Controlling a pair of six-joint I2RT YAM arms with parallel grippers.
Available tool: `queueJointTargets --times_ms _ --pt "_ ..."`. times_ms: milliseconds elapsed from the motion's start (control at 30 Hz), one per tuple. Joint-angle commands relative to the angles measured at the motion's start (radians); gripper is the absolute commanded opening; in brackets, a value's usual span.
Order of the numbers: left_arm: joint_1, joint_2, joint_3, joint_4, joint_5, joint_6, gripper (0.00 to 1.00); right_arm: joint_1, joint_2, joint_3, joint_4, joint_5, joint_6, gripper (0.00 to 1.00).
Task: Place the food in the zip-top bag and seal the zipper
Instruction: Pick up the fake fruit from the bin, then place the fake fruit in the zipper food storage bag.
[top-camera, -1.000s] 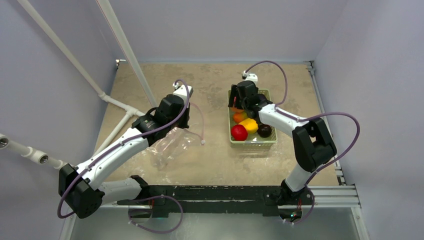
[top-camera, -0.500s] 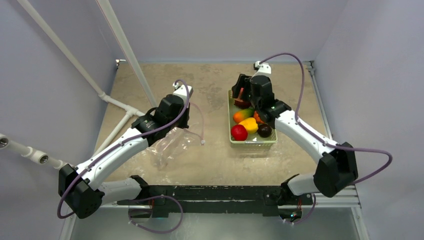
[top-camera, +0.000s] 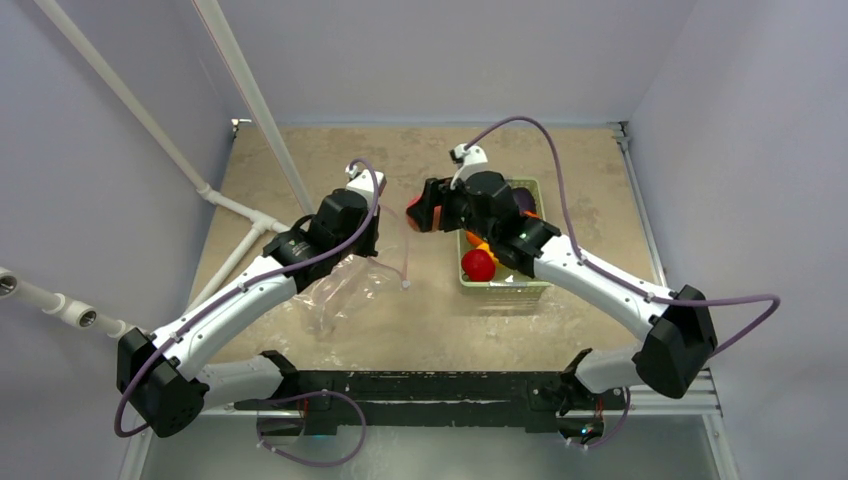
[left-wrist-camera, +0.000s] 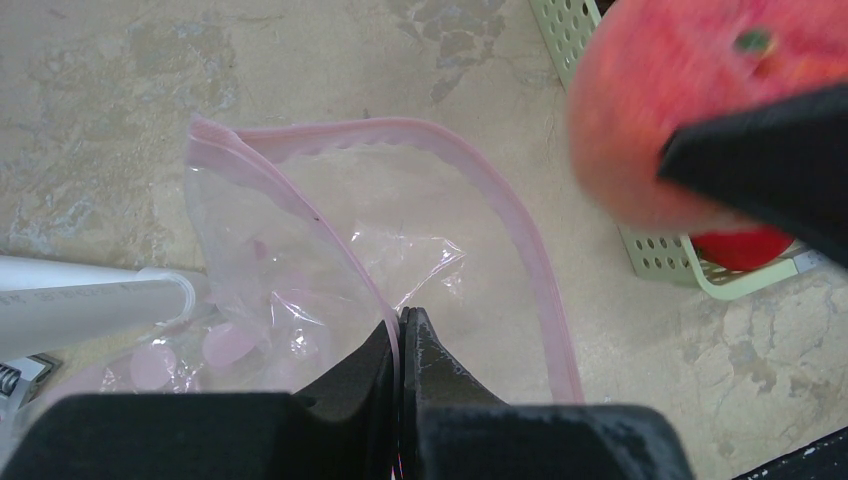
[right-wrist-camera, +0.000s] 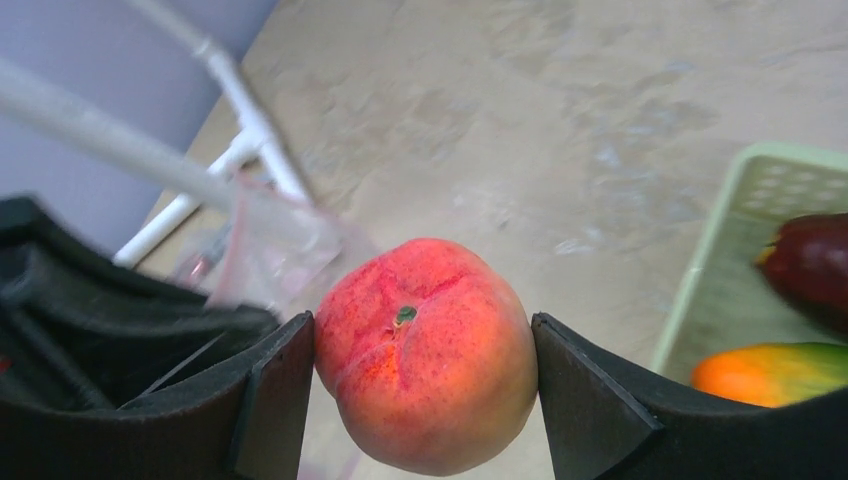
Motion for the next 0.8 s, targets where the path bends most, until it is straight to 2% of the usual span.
queueJointTargets --times_ms 0,267,467,700,767 --pt "0.003 -0.013 -0.001 0.034 -0.004 0.01 0.0 0.048 0.005 0.051 0.051 -0.079 -0.007 0.28" --pt "0.002 -0.018 -0.001 0.035 -0.002 0.012 0.0 0.104 0.017 0.049 0.102 -0.15 0.003 0.27" --pt "0.003 -0.022 -0.001 0.034 0.0 0.015 0.0 0.118 0.074 0.052 0.125 -0.141 0.021 0.27" --pt "0.003 -0.031 -0.003 0.036 0.004 0.018 0.0 0.129 0.119 0.033 0.146 -0.12 0.042 0.42" --pt "0.003 -0.034 -0.002 0.037 0.004 0.017 0.0 0.129 0.126 0.028 0.152 -0.113 0.045 0.49"
